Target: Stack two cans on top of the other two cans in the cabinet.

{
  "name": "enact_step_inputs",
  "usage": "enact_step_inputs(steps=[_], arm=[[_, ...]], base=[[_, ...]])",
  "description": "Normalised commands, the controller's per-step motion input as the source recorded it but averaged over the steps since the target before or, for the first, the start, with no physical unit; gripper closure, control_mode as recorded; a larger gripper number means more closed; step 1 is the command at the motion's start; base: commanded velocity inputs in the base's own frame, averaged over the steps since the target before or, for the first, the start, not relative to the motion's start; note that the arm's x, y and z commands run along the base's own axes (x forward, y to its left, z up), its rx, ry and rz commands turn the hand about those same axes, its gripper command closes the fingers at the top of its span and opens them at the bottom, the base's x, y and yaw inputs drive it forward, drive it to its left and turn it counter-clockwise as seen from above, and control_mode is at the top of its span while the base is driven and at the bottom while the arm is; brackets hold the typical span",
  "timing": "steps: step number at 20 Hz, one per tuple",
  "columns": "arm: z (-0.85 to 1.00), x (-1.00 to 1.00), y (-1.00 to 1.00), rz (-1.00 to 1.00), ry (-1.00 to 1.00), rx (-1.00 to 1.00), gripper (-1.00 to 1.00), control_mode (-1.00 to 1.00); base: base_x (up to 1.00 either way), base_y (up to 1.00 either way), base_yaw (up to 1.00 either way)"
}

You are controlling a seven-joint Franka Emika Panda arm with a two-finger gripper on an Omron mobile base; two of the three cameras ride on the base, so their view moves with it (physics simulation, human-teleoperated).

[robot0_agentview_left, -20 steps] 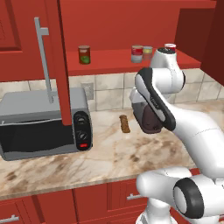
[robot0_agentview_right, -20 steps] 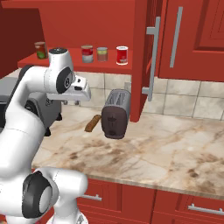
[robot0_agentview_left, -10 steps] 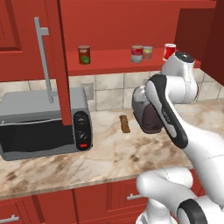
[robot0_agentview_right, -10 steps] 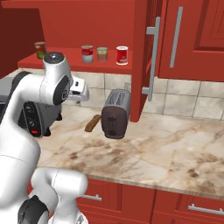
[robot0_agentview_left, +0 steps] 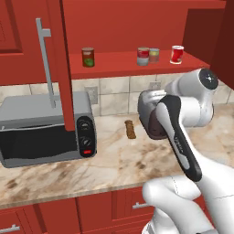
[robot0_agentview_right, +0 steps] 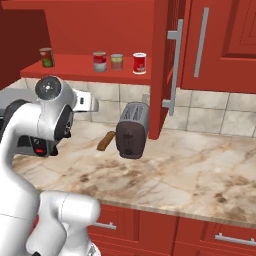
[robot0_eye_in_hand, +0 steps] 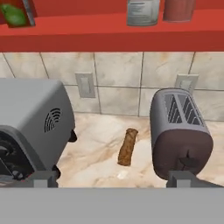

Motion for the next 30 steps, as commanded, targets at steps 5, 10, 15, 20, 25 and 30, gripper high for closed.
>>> enact_step_inputs(steps=[5,10,15,20,25,30], arm=[[0.66,0.00,0.00,-0.05,0.00,0.00,-1.00,-1.00],[0.59,0.00,0.06,-0.11,0.01,0.00,-1.00,-1.00],[0.51,0.11,0.00,-0.09,-0.02,0.00,-1.00,-1.00],[0.22,0.20,0.00,-0.05,-0.13,0.00,-1.00,-1.00],[0.15,0.17,0.00,-0.01,-0.18,0.00,-1.00,-1.00],[0.10,0.28,-0.03,-0.01,-0.06,0.00,-1.00,-1.00]], base=[[0.00,0.00,0.00],[0.00,0.00,0.00],[0.00,0.00,0.00],[0.00,0.00,0.00],[0.00,0.00,0.00],[0.00,0.00,0.00]])
